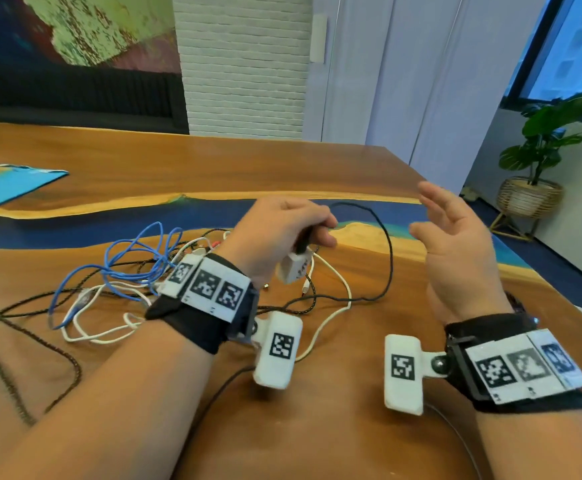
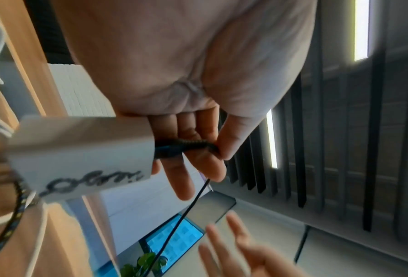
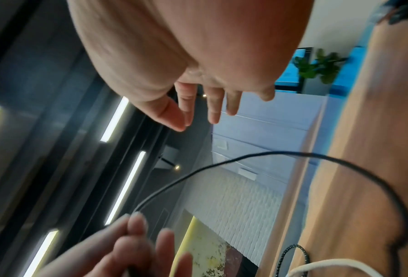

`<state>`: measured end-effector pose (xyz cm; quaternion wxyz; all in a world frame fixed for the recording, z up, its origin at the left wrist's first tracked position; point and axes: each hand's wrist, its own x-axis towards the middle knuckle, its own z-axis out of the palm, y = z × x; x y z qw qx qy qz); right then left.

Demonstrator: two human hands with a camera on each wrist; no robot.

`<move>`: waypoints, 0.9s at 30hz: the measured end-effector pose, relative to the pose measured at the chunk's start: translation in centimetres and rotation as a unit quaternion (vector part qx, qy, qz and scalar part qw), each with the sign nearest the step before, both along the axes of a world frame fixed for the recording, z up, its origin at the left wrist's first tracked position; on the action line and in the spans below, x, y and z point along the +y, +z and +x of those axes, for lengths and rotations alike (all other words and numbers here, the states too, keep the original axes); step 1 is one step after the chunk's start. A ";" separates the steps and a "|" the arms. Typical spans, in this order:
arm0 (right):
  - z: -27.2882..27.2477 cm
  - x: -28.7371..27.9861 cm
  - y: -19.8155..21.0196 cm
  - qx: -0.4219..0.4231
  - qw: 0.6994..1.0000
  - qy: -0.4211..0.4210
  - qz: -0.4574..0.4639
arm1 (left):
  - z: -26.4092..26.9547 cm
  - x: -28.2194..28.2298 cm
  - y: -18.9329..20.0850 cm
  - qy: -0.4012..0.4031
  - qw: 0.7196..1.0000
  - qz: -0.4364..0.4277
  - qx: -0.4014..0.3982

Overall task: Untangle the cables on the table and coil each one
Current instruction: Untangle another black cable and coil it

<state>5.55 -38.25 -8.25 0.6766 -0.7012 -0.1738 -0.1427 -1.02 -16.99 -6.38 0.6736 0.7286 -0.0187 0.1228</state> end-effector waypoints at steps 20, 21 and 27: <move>-2.7 2.4 -0.8 0.100 0.948 0.265 -0.148 | 0.7 -0.6 0.2 0.004 0.956 -0.285 -0.075; -2.8 2.5 -0.7 0.090 0.945 0.272 -0.158 | 0.7 -0.8 0.2 0.027 0.969 -0.238 -0.065; -2.5 1.6 0.4 0.092 0.962 0.258 -0.011 | 0.1 -1.9 -0.7 -0.025 0.995 0.091 0.017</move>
